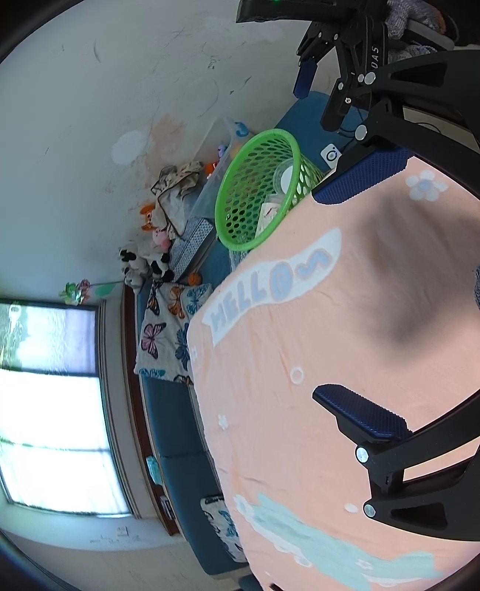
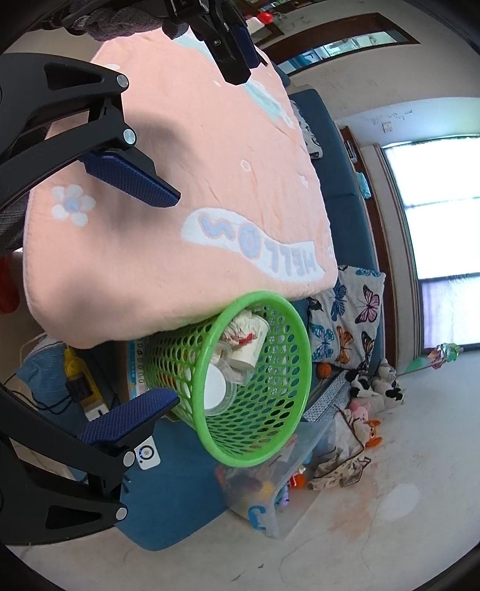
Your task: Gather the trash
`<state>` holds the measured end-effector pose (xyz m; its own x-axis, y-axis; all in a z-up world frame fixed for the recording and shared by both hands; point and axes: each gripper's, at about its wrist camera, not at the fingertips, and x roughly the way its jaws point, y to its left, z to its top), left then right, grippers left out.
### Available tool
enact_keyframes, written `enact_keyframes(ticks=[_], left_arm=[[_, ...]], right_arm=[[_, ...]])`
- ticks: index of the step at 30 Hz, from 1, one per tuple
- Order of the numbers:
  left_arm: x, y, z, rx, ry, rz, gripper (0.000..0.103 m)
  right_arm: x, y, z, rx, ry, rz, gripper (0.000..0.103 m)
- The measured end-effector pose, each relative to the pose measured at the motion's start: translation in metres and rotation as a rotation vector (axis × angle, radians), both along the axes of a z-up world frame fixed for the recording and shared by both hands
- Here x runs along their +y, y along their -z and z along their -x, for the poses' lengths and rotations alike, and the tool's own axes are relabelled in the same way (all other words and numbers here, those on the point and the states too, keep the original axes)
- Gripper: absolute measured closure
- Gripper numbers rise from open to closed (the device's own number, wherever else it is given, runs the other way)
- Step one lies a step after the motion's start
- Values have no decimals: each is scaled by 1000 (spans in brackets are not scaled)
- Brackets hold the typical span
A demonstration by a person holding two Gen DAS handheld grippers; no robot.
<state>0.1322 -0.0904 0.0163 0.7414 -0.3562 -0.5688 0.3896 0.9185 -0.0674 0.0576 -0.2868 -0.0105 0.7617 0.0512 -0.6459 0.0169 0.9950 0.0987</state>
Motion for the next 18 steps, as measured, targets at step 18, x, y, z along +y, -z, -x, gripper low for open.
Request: enact_keyframes(ticks=[18], left_arm=[[42, 5, 33, -13, -106, -4, 8]], right_arm=[[36, -9, 16, -21, -56, 39, 5]])
